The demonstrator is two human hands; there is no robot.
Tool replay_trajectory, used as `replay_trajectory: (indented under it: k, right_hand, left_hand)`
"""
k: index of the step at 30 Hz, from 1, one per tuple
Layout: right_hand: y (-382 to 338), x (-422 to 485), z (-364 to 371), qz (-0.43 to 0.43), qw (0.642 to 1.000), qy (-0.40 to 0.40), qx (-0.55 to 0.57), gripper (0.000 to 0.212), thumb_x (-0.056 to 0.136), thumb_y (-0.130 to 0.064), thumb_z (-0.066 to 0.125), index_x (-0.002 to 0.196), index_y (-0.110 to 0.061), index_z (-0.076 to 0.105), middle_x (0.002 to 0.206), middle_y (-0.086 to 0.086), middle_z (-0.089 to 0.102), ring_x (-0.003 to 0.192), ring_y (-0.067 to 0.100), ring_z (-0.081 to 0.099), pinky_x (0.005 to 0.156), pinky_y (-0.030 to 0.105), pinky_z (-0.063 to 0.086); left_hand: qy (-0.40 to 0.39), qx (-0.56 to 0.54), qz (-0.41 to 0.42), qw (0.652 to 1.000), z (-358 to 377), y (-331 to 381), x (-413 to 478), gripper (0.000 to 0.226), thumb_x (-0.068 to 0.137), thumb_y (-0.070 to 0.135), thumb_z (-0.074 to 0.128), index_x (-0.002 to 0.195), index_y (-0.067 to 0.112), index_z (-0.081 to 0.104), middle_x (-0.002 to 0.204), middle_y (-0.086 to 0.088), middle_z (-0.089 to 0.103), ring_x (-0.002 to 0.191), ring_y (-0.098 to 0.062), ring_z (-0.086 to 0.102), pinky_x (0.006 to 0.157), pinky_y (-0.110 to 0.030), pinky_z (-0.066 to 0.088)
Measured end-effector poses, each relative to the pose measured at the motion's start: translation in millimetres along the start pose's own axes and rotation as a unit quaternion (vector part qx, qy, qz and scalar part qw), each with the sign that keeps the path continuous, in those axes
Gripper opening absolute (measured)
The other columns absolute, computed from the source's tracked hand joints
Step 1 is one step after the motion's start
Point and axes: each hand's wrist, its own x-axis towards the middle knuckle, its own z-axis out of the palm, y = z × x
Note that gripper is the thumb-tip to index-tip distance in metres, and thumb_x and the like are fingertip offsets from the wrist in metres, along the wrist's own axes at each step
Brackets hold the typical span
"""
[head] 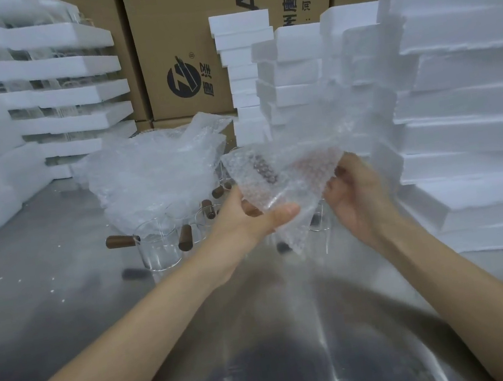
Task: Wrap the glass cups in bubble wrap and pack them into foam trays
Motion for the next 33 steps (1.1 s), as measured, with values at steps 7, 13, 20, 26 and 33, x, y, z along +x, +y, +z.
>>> replay_trajectory:
  k: [7, 13, 20, 26, 33]
  right_hand:
    - [6.1, -8.5, 9.3, -0.069, 0.984, 0.053, -0.156, 0.028, 0.069, -0.011, 0.074, 0.094, -0.017, 0.066, 0.092, 0.002, 0.072, 0.087, 0.016, 0.069, 0.070, 0.029, 0.055]
    - [-2.2, -3.8, 0.1, 0.084, 0.995, -0.049, -0.026, 0.085, 0.066, -0.009, 0.079, 0.140, -0.010, 0.037, 0.130, 0.017, 0.058, 0.112, 0.034, 0.062, 0.078, 0.043, 0.055]
    - [-1.5, -3.4, -0.4, -0.133, 0.950, 0.022, -0.283, 0.022, 0.062, -0.019, 0.079, 0.082, -0.016, 0.070, 0.082, 0.000, 0.068, 0.073, 0.013, 0.065, 0.061, 0.025, 0.051]
    - [1.8, -9.1, 3.5, -0.044, 0.938, -0.057, -0.338, 0.032, 0.084, -0.021, 0.052, 0.064, -0.035, 0.072, 0.065, -0.023, 0.066, 0.065, -0.009, 0.060, 0.061, 0.006, 0.043]
    - [3.2, -9.7, -1.7, 0.040, 0.964, -0.079, -0.252, 0.011, 0.087, 0.014, 0.052, 0.089, 0.004, 0.058, 0.069, 0.009, 0.059, 0.063, 0.019, 0.058, 0.060, 0.028, 0.048]
  left_hand:
    - [-0.054, -0.010, -0.008, 0.998, -2.6, 3.2, -3.3, 0.090, 0.058, 0.047, 0.082, 0.136, 0.023, 0.044, 0.126, 0.004, 0.064, 0.118, -0.018, 0.060, 0.099, -0.050, 0.048]
    - [-0.156, -0.022, 0.015, 0.987, -5.9, 6.9, -4.4, 0.093, 0.056, 0.054, 0.085, 0.134, 0.024, 0.046, 0.130, 0.000, 0.062, 0.121, -0.020, 0.058, 0.100, -0.047, 0.049]
    - [-0.040, -0.042, 0.003, 0.998, -8.3, 5.1, 1.3, 0.083, 0.056, 0.047, 0.083, 0.129, 0.027, 0.050, 0.118, 0.007, 0.069, 0.110, -0.018, 0.065, 0.090, -0.040, 0.053]
    - [0.058, -0.057, 0.022, 0.996, -6.1, 2.2, 0.1, 0.068, 0.059, 0.045, 0.085, 0.118, 0.031, 0.055, 0.109, 0.014, 0.071, 0.103, -0.008, 0.067, 0.077, -0.025, 0.051]
    - [-0.048, 0.005, 0.077, 0.996, 3.5, -2.2, -5.7, 0.070, 0.056, 0.038, 0.087, 0.118, 0.034, 0.054, 0.114, 0.018, 0.068, 0.107, -0.002, 0.064, 0.083, -0.017, 0.051]
